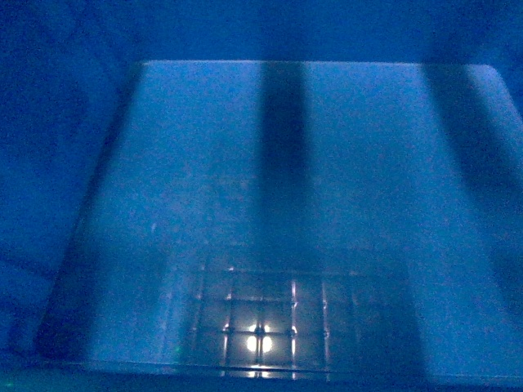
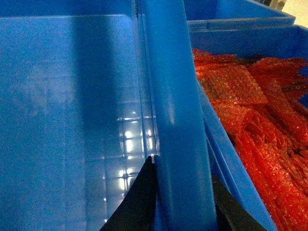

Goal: Place box next to blue box on left shelf

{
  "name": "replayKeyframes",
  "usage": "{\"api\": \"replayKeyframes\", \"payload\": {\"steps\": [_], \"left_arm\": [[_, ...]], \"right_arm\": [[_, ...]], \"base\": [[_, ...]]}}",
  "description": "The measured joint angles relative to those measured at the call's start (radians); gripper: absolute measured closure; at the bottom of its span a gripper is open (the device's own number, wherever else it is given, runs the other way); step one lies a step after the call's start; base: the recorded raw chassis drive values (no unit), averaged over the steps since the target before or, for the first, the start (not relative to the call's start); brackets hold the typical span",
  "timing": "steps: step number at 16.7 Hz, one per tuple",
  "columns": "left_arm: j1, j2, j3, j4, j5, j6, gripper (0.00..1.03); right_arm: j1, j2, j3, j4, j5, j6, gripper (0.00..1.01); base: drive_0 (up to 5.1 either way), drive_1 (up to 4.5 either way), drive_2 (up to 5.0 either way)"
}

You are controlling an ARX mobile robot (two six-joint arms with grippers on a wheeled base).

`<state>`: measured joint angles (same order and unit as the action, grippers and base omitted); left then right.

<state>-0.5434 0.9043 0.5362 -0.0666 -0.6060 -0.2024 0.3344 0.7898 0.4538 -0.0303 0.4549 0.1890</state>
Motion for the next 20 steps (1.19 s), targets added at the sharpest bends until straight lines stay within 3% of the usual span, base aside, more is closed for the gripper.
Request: {"api": "replayKeyframes", "payload": {"steps": [20], "left_arm": [[0.0,-0.002,0.0,0.0,0.0,0.0,0.94]], "right_arm": [[0.0,0.0,0.0,0.0,0.0,0.0,0.85]], "base": [[0.0,0.0,0.0]]}}
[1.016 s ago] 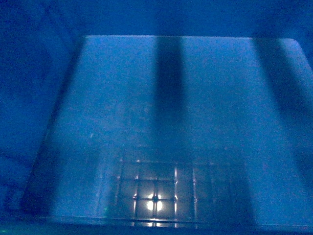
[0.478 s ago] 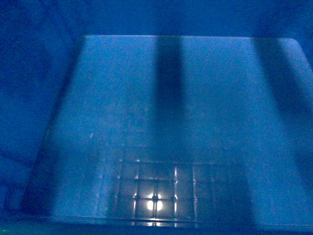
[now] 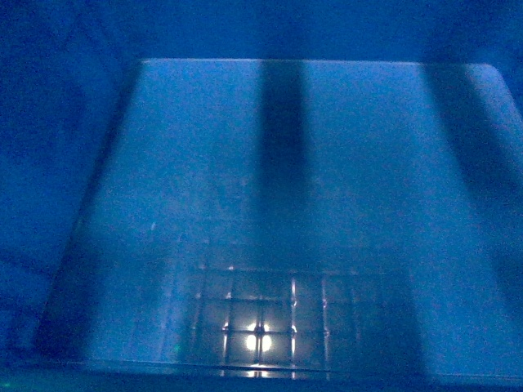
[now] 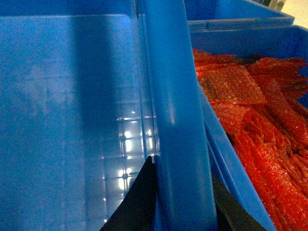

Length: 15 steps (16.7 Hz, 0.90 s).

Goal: Place box next to blue box on left shelf

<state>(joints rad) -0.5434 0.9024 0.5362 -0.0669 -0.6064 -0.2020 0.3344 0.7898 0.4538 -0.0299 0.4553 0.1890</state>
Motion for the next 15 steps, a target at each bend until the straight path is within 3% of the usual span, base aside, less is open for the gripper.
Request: {"api": "replayKeyframes", "payload": {"steps": [7,9,10,12,14,15], "left_arm": [[0.0,0.0,0.0,0.007,-0.008,0.002,0.94],[-0.029,0.019,-0.027,0.122,-0.166,0.06,0.92],[-0.024,-0.002,-0.026,0.092,-0.175,0.054,0.92],[0.054,-0.023,-0.008,-0.025,-0.103,0.029,0.92],[0.145,0.0,0.012,-0.124,-0.001,0.026,0.92],[0.184,0.027,0.009,-0.131,0.047,0.034,0.92]], "right_arm": [[0.0,0.0,0.0,0.006,0.002,-0.003,0.85],[0.068,0.016,-0.104,0.32,0.148,-0.19,0.84],[0.079,0.015,-0.097,0.33,0.159,-0.243,0.84],[0.09,0.047,-0.046,0.201,0.125,-0.196,0.84],[0.07,0.129,0.001,0.077,0.041,-0.103,0.85],[0.062,0.182,0.002,0.07,-0.001,-0.062,0.85]], "base": [[0.0,0.0,0.0],[0.0,0.0,0.0],[0.0,0.0,0.0],[0.0,0.0,0.0],[0.0,0.0,0.0],[0.0,0.0,0.0]]}}
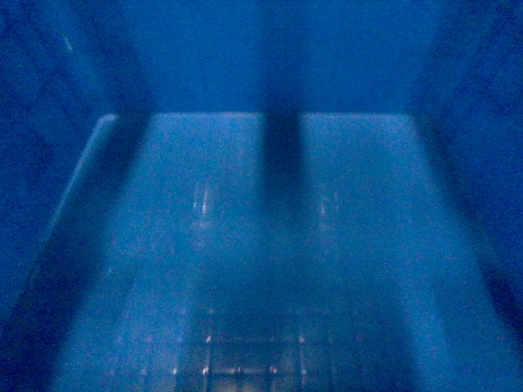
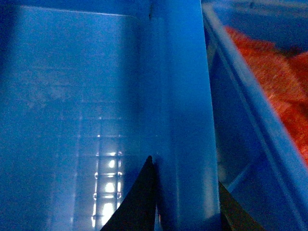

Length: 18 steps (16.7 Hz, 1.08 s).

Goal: Place box next to blue box on left shelf

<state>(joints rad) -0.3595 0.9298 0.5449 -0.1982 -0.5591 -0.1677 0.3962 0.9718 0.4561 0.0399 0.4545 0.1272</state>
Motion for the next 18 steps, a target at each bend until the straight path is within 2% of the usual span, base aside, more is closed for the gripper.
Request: {"api": "replayKeyframes", "payload": {"steps": [1,2,4,6,7,9,11,12,13,14,15,16,18], "left_arm": [[0.041,0.037,-0.013,0.018,0.05,0.013,0.92],[0.08,0.086,-0.03,0.044,0.103,0.008,0.92],[0.102,0.143,-0.026,0.084,0.142,0.01,0.92],[0.103,0.186,-0.026,0.11,0.158,0.001,0.93],[0.109,0.219,-0.022,0.111,0.172,-0.011,0.93],[0.117,0.27,0.013,0.111,0.193,-0.036,0.94],[0.141,0.319,0.034,0.106,0.229,-0.051,0.94],[0.169,0.381,0.07,0.048,0.279,-0.074,0.94],[0.175,0.383,0.075,0.041,0.284,-0.07,0.94],[0.179,0.378,0.075,0.044,0.281,-0.072,0.89],[0.175,0.369,0.074,0.064,0.248,-0.088,0.79],[0.168,0.358,0.068,0.111,0.217,-0.085,0.68],[0.14,0.322,0.032,0.267,0.154,-0.052,0.49]], "right_arm": [[-0.013,0.058,0.0,0.003,-0.034,0.037,0.86],[-0.029,0.122,0.0,0.029,-0.084,0.063,0.86],[-0.067,0.193,0.006,0.06,-0.134,0.086,0.89],[-0.096,0.243,0.016,0.075,-0.165,0.099,0.9],[-0.116,0.28,0.041,0.077,-0.183,0.096,0.9],[-0.136,0.323,0.061,0.089,-0.19,0.08,0.9],[-0.136,0.324,0.065,0.081,-0.183,0.072,0.9],[-0.126,0.357,0.095,0.049,-0.159,0.055,0.9],[-0.121,0.358,0.101,0.033,-0.158,0.063,0.9],[-0.117,0.354,0.102,0.02,-0.154,0.069,0.9],[-0.107,0.341,0.105,-0.01,-0.145,0.078,0.87],[-0.092,0.334,0.105,-0.031,-0.093,0.059,0.78],[-0.089,0.313,0.105,-0.034,-0.048,0.047,0.57]], "base": [[0.0,0.0,0.0],[0.0,0.0,0.0],[0.0,0.0,0.0],[0.0,0.0,0.0],[0.0,0.0,0.0],[0.0,0.0,0.0],[0.0,0.0,0.0],[0.0,0.0,0.0],[0.0,0.0,0.0],[0.0,0.0,0.0],[0.0,0.0,0.0],[0.0,0.0,0.0],[0.0,0.0,0.0]]}}
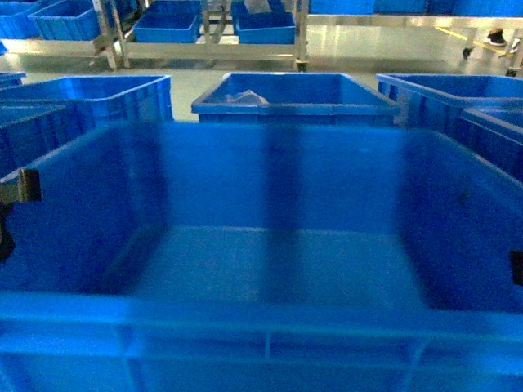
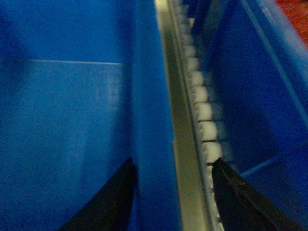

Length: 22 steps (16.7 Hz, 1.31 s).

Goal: Place box next to blue box on left shelf

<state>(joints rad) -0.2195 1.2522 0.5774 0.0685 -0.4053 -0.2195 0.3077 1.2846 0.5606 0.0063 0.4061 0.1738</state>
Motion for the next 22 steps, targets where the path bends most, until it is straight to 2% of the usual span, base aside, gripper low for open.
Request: {"api": "replayKeyframes", "payload": {"steps": [1,2,3,4,5,6,9,10,11,12,14,16,18,19,20,21,22], "left_arm": [[-0.005,-0.02,-0.002,0.093,-0.055,0.003,0.38],[-0.026,-0.072,0.023,0.205,-0.11,0.003,0.19],[-0.157,-0.144,0.032,0.423,-0.116,0.089,0.05],[-0.171,-0.148,0.02,0.447,-0.153,0.137,0.05],[-0.165,-0.149,0.007,0.46,-0.195,0.168,0.05],[-0.158,-0.151,0.0,0.464,-0.224,0.186,0.05],[-0.159,-0.156,0.0,0.467,-0.224,0.207,0.05],[-0.152,-0.162,-0.001,0.452,-0.194,0.209,0.07],[-0.116,-0.193,-0.032,0.454,-0.069,0.209,0.16],[-0.098,-0.218,-0.064,0.459,-0.011,0.209,0.21],[-0.079,-0.246,-0.098,0.466,0.039,0.209,0.27],[-0.063,-0.27,-0.13,0.474,0.079,0.209,0.32],[-0.045,-0.298,-0.166,0.481,0.116,0.209,0.39],[-0.012,-0.334,-0.22,0.489,0.159,0.209,0.52],[0.009,-0.37,-0.269,0.494,0.189,0.209,0.65],[0.028,-0.406,-0.307,0.498,0.217,0.209,0.77],[0.052,-0.443,-0.342,0.499,0.235,0.209,0.9]], "right_arm": [[0.005,-0.021,-0.001,0.025,0.026,-0.001,0.48],[0.006,-0.087,-0.039,0.244,0.128,0.0,0.28],[-0.001,-0.212,-0.091,0.7,0.286,-0.109,0.04],[0.001,-0.22,-0.129,0.723,0.291,-0.14,0.03],[0.001,-0.222,-0.145,0.727,0.308,-0.155,0.03],[0.0,-0.222,-0.145,0.733,0.312,-0.164,0.03],[0.001,-0.227,-0.145,0.732,0.311,-0.172,0.03],[0.001,-0.227,-0.145,0.732,0.311,-0.172,0.03],[0.001,-0.227,-0.145,0.732,0.311,-0.172,0.03],[0.001,-0.227,-0.145,0.732,0.311,-0.172,0.03],[0.001,-0.227,-0.145,0.731,0.311,-0.172,0.03],[-0.012,-0.243,-0.142,0.676,0.258,-0.168,0.06],[-0.049,-0.28,-0.15,0.599,0.125,-0.171,0.13],[-0.09,-0.349,-0.197,0.571,-0.054,-0.171,0.26],[-0.119,-0.398,-0.248,0.575,-0.166,-0.171,0.39],[-0.138,-0.423,-0.286,0.576,-0.224,-0.171,0.51],[-0.15,-0.454,-0.324,0.574,-0.257,-0.171,0.64]], "base": [[0.0,0.0,0.0],[0.0,0.0,0.0],[0.0,0.0,0.0],[0.0,0.0,0.0],[0.0,0.0,0.0],[0.0,0.0,0.0],[0.0,0.0,0.0],[0.0,0.0,0.0],[0.0,0.0,0.0],[0.0,0.0,0.0],[0.0,0.0,0.0],[0.0,0.0,0.0],[0.0,0.0,0.0],[0.0,0.0,0.0],[0.0,0.0,0.0],[0.0,0.0,0.0],[0.0,0.0,0.0]]}}
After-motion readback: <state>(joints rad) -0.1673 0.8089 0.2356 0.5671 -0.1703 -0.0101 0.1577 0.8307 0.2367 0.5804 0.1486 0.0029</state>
